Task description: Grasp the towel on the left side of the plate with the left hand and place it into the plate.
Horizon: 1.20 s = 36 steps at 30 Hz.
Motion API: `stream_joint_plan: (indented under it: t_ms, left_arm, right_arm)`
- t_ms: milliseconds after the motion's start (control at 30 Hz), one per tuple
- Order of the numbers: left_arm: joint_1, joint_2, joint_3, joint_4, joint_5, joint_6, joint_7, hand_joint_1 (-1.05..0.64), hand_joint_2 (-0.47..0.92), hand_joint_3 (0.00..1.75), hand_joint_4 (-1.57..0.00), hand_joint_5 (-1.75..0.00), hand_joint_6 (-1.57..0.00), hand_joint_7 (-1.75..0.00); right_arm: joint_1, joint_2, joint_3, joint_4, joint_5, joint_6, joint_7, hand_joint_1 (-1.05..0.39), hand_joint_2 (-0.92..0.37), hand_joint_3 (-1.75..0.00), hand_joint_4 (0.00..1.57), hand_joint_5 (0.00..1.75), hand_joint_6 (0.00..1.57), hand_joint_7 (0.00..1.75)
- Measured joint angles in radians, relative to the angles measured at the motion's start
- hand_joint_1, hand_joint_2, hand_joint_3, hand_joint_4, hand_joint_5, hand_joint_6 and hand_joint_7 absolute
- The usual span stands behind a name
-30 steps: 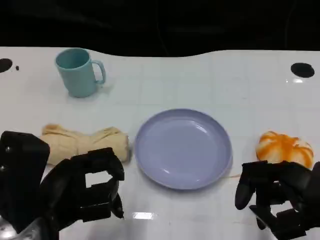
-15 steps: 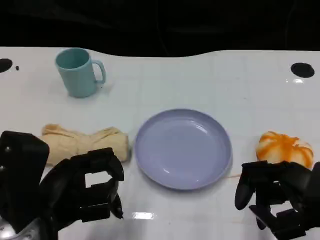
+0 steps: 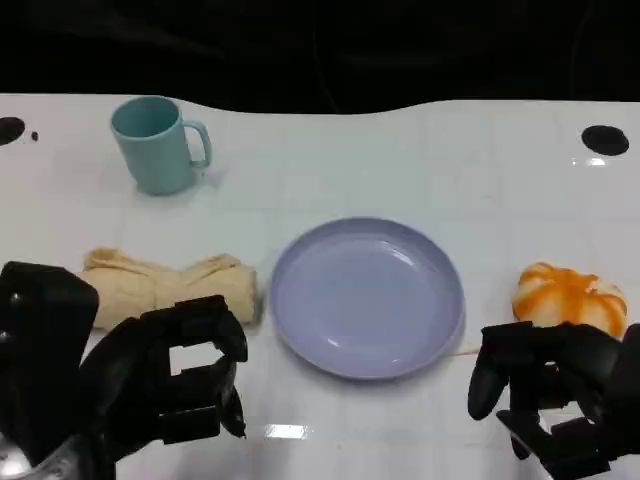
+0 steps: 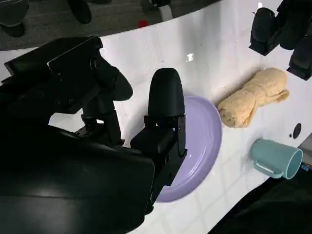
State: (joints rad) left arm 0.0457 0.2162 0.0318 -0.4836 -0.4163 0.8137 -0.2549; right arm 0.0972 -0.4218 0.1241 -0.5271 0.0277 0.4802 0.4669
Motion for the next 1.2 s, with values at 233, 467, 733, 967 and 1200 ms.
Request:
stream_joint_plan:
  t_ms: [233,467,733,967,1200]
  left_arm:
    - [0.007,-0.008,-0.001,0.000,0.042,-0.081,0.016,-0.10,0.53,1.17,-0.61,-1.47,-0.66,-1.08]
    - [0.020,0.017,-0.047,0.004,0.209,-0.257,0.036,-0.22,0.85,0.44,-0.50,-0.92,-0.73,-0.24]
    - [-0.006,0.148,-0.097,0.066,0.458,-0.483,0.024,-0.48,0.92,0.15,-0.21,-0.62,-0.46,-0.01]
    - [-0.121,0.295,-0.192,0.112,0.775,-0.521,0.015,-0.56,0.92,0.03,-0.24,-0.39,-0.37,0.00]
    - [-0.242,0.327,-0.319,0.228,1.031,-0.513,-0.021,-0.57,0.89,0.00,-0.22,-0.32,-0.30,0.00]
  right_arm:
    - [0.000,0.000,0.002,0.000,0.000,0.000,-0.001,0.05,-0.59,-1.06,0.70,1.67,0.69,1.42]
    - [-0.001,0.000,0.006,0.000,-0.002,0.000,-0.003,0.04,-0.58,-1.08,0.70,1.67,0.70,1.42]
    - [-0.006,0.001,0.008,-0.002,-0.003,0.001,-0.007,0.04,-0.59,-1.07,0.70,1.67,0.70,1.42]
    - [-0.007,0.000,0.008,-0.011,-0.003,0.013,-0.009,0.04,-0.59,-1.06,0.70,1.67,0.69,1.41]
    - [-0.006,0.001,0.008,-0.016,-0.003,0.023,-0.011,0.05,-0.60,-1.05,0.70,1.68,0.69,1.42]
